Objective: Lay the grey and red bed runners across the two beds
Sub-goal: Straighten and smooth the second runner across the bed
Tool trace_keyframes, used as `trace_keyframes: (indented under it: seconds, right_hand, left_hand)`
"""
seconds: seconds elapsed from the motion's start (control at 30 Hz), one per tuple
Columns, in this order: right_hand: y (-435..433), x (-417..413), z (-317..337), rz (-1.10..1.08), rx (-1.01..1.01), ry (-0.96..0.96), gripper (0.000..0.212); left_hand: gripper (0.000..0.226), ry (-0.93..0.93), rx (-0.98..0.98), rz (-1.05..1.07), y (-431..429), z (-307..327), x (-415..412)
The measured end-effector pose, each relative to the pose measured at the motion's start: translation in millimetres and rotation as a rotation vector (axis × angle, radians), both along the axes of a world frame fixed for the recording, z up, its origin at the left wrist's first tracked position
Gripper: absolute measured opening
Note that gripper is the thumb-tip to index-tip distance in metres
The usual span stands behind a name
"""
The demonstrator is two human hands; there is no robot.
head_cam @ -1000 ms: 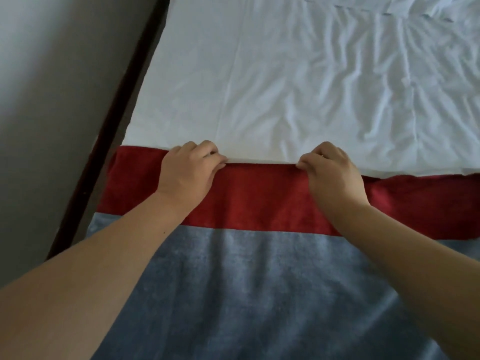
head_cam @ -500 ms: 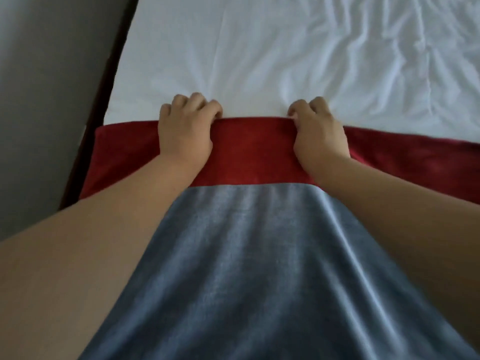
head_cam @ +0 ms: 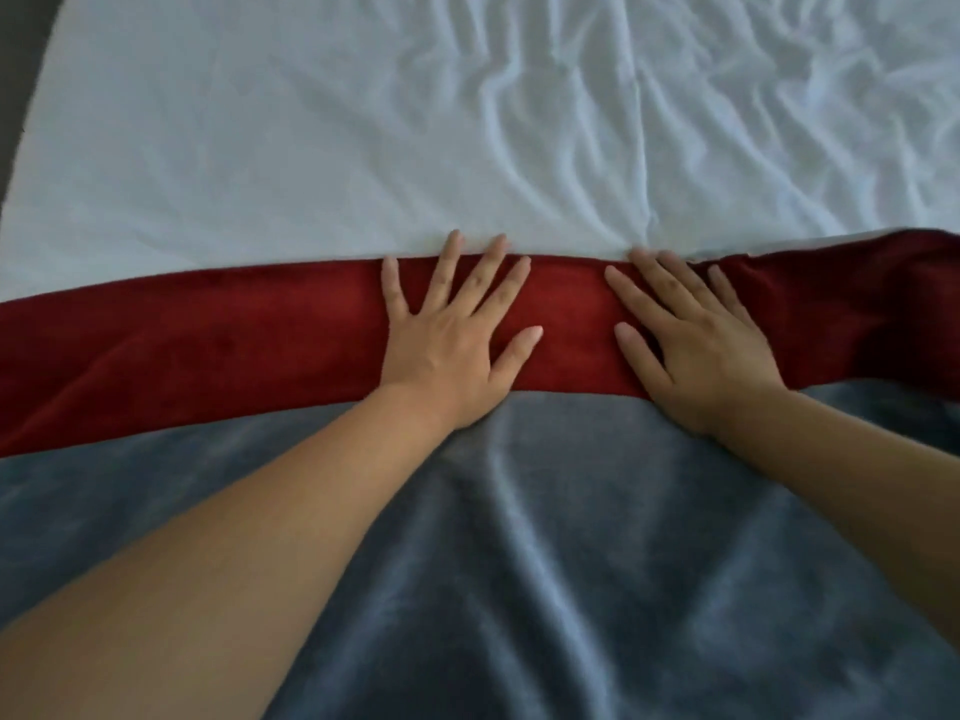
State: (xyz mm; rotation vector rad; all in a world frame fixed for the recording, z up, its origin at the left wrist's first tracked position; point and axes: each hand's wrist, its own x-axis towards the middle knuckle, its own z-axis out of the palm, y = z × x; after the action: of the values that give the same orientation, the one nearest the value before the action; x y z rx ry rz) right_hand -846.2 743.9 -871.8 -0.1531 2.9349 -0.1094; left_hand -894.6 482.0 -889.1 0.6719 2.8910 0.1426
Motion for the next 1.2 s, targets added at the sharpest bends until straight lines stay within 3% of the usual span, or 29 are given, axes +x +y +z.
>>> trace_keyframes:
  seconds: [0.2, 0.37, 0.63, 0.77, 0.9, 1.07, 1.2]
  right_hand:
    - [10, -36, -8, -0.08, -0.086, -0.102, 0.057]
    - [-7, 11, 0, -0.102, -0.058, -0.101, 0.061]
    - [-40, 257, 5, 0.086, -0.209, -0.109, 0.059]
    - [-39, 333, 10, 0.088, -0.242, -0.164, 0.061]
    - [-39, 375, 22, 0.17, -0.272, -0.164, 0.065]
    - [-37, 373, 29, 0.113, -0.391, 0.118, 0.032]
    - [-33, 355, 32, 0.097, -0.434, 0.075, 0.031]
  left_hand:
    - [0.071, -0.078, -0.085, 0.112, 22, 2, -14]
    - [0.075, -0.156, -0.107, 0.155, 27, 15, 15]
    - [0.073, -0.114, 0.08, -0.207, 1, 18, 283]
    - [0.074, -0.154, 0.11, -0.227, -13, 19, 349]
    - [0.074, -0.18, 0.089, -0.243, -27, 28, 376]
    - [0.055, -0.125, 0.096, -0.187, -52, 37, 363]
    - [0.055, -0.102, 0.112, -0.239, -56, 43, 356]
